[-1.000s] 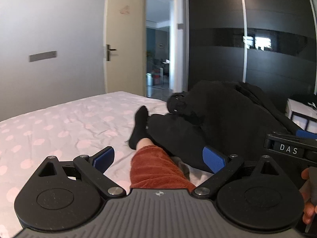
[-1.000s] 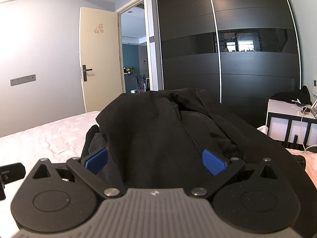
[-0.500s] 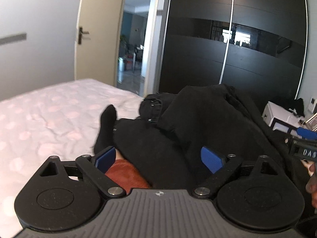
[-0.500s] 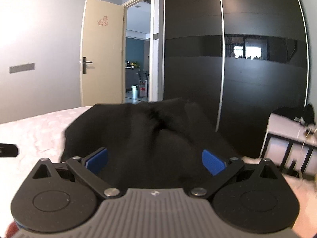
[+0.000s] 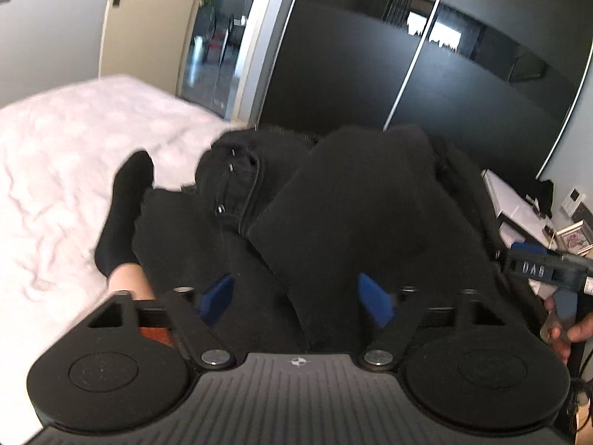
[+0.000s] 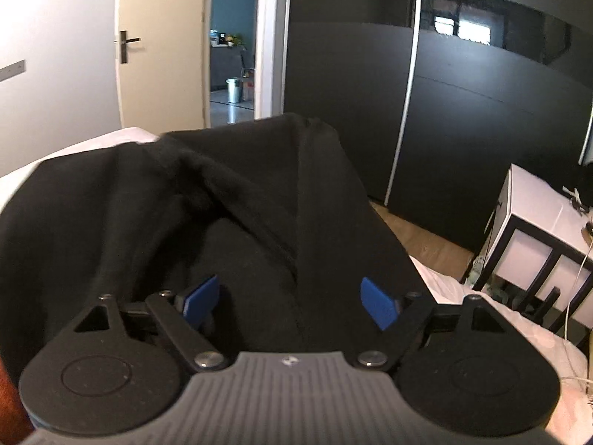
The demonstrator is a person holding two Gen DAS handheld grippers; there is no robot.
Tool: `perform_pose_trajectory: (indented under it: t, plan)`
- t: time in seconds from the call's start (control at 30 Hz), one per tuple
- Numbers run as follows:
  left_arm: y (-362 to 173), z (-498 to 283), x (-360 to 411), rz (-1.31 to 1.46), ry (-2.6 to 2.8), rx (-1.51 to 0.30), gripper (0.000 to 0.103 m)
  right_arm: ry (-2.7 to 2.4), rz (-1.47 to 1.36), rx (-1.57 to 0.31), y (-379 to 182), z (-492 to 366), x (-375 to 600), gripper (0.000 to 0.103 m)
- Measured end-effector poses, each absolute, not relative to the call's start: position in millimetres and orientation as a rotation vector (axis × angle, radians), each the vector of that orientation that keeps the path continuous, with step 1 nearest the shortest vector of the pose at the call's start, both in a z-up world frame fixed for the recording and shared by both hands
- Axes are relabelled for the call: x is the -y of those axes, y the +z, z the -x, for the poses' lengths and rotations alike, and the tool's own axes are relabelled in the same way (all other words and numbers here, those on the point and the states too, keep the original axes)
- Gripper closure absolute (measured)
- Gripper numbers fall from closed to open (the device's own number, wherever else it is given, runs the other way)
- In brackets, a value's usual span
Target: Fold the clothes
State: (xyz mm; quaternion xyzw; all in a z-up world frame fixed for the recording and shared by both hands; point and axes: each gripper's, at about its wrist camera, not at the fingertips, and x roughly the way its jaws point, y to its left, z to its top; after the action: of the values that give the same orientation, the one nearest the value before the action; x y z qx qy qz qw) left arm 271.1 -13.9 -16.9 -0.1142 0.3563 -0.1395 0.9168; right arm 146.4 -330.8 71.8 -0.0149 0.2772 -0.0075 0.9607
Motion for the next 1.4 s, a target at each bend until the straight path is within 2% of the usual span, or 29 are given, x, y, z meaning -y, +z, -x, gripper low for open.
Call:
perform_pose_trajectory:
  t: [0.07,0.1,0.13,0.2,0.23,0.3,0.4,0.6,0.93,1.2,1.37,1.4]
  plan:
    - [-21,-281,16,0.26,-0.32,-0.757,0.042,-0.024,0.041,-0.598,65,-159,330,0.019]
    - [-21,-285,19,0.266,-0.334,-0.761,0.046,-0.026,0.045,-0.598,65,-165,329,0.027]
    - [-21,-287,23,0.265,-0.344,-0.762,0.057,-0.024,0.049,-0.597,65,-174,330,0.033]
    - [-20,-288,30,0.258,-0.36,-0.763,0.065,-0.018,0.059,-0.6,65,-187,327,0.041]
    - [-20,-288,32,0.253,-0.366,-0.762,0.074,-0.015,0.07,-0.604,66,-191,324,0.052]
    - [-16,-286,34,0.246,-0.369,-0.754,0.079,-0.011,0.112,-0.6,68,-199,319,0.074]
    - [-8,-278,36,0.228,-0.363,-0.716,0.084,-0.016,0.153,-0.598,76,-203,315,0.084]
    - [24,-263,30,0.243,-0.351,-0.619,0.089,-0.037,0.149,-0.462,119,-183,318,0.087]
    - [125,-200,-33,0.287,-0.204,-0.382,0.091,0.153,0.215,-0.128,248,-132,235,0.088]
    - [191,-94,-132,0.248,0.077,-0.228,0.091,0.455,0.211,0.018,328,-95,114,0.088]
    - [214,-2,-190,0.229,0.315,-0.156,0.091,0.681,0.183,0.049,348,-69,11,0.088]
    - [219,16,-199,0.226,0.361,-0.146,0.091,0.721,0.181,0.071,352,-60,-9,0.095]
